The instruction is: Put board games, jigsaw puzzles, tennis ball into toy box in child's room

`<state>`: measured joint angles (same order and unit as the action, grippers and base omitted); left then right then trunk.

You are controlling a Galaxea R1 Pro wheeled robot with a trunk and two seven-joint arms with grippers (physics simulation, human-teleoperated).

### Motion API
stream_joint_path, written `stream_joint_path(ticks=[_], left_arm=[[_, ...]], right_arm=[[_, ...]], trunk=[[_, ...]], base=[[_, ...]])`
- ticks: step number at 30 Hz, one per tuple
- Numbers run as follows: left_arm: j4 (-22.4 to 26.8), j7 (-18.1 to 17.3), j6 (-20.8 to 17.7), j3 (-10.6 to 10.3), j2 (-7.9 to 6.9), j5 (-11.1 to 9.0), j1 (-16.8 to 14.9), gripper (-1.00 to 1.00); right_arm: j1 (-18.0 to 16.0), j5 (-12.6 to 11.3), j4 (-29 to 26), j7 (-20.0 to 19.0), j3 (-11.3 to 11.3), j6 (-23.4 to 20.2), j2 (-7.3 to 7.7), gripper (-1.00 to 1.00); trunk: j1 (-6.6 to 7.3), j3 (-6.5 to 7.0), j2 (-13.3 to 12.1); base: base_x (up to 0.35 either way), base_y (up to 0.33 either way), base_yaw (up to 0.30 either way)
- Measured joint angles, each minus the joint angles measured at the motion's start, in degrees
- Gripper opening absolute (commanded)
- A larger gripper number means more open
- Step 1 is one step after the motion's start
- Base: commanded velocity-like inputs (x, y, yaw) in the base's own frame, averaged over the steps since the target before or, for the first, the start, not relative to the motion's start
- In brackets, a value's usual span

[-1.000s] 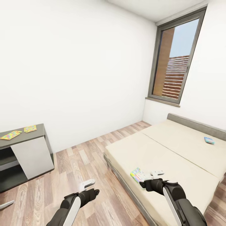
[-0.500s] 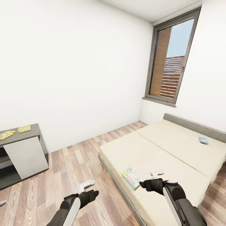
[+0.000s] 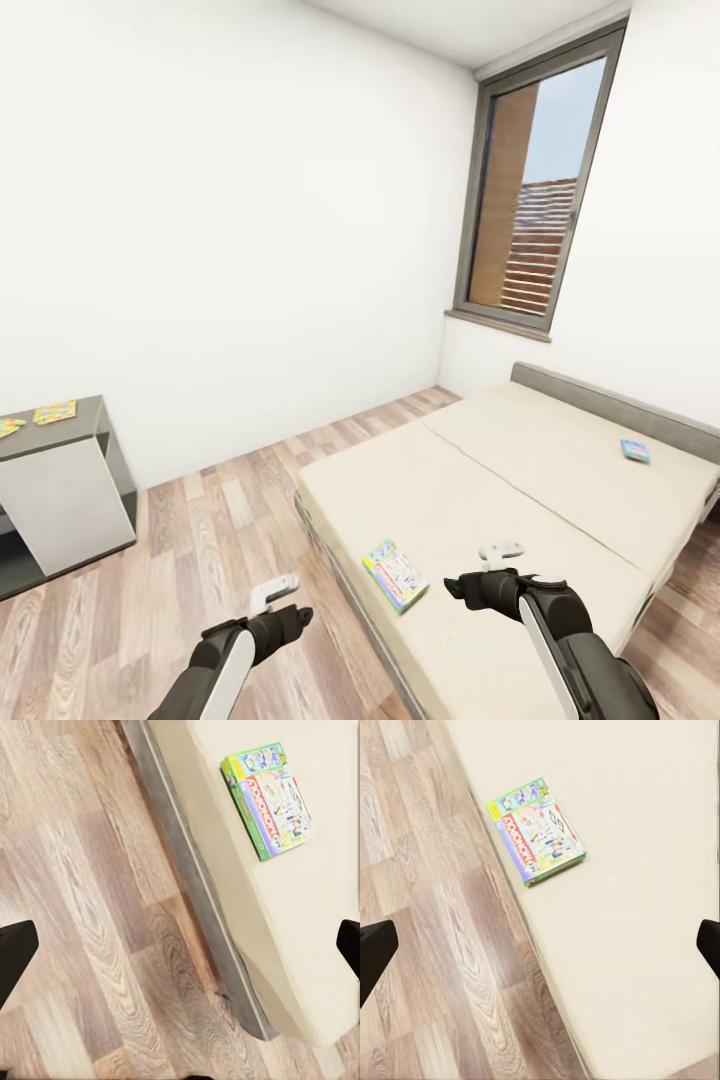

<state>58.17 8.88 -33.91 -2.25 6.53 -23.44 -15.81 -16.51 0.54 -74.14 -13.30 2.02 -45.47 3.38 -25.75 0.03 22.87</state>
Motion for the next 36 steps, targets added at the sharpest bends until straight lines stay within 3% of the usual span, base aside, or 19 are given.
stream_joint_path(ticks=[19, 36], left_arm=[[-0.1, 0.0, 0.5, 0.1, -0.18, 0.0, 0.1, 1.00], [-0.1, 0.0, 0.8, 0.1, -0.19, 0.1, 0.3, 1.00]], right_arm=[[0.1, 0.0, -1.0, 0.0, -0.1, 0.0, 0.00, 1.00], [0.1, 0.0, -1.2, 0.0, -0.1, 0.0, -0.01, 1.00]], trunk=[[0.00, 0.00, 0.0], [0.00, 0.00, 0.0]], base=[[0.043, -0.041, 0.000], [0.170, -0.008, 0.000]])
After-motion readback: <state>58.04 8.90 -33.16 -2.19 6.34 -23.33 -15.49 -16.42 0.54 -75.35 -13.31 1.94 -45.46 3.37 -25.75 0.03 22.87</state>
